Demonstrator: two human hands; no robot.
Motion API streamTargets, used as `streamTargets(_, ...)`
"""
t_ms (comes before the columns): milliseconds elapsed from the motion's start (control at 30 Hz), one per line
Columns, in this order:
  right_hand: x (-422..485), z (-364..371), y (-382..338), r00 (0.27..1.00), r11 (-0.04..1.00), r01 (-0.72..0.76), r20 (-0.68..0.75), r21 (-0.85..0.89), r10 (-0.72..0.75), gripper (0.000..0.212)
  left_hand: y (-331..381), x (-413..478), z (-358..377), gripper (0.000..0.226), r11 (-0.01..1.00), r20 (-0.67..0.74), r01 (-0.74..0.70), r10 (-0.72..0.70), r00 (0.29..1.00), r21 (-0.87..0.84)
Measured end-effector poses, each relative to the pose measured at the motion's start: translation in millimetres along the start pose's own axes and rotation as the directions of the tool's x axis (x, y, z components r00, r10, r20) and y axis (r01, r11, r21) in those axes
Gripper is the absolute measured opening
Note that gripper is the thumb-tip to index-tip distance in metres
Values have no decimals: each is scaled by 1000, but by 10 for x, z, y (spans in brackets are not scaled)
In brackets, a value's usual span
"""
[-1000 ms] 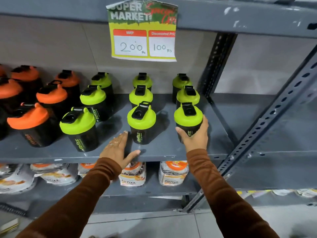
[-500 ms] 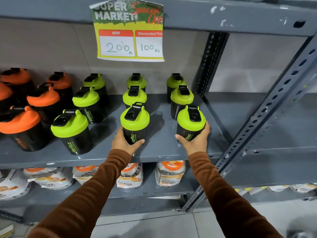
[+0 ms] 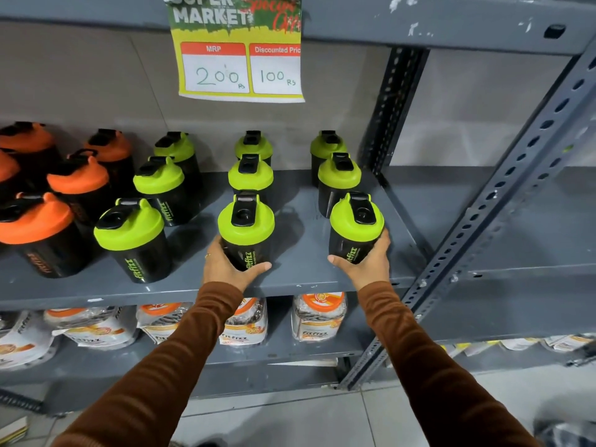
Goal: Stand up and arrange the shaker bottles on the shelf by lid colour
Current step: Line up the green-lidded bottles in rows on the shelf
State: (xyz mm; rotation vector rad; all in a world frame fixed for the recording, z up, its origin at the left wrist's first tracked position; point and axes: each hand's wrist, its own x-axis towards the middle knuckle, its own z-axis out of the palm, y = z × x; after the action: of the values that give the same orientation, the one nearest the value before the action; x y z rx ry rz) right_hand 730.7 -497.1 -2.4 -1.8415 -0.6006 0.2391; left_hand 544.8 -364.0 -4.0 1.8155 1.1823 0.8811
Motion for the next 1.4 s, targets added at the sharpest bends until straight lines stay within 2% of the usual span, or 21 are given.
streamTargets(100,-15,-27,39,999,1000,-17,46,-10,18,111,-8,13,-40,93,1000,77,2,-3,997,18)
streamTargets(200,-14,-47,109,996,998,-57,74,-14,58,106,5,0,-71,86,999,112,21,-26,993,46)
streamTargets(467,-42,-154,118,990,996,-80,116,-29,83,101,-18,-13,-77,79,989,120,50,-67,991,140)
streamTargets(733,-67,-146,185,983,993,-119,144,10,116,103,-28,-36,-76,79,990,144,44,-64,988,136)
streamTargets(1400,-13,-139,298,983,994,-98,158,42,90,100,-3,-75,-101,77,988,164,49,-73,984,144)
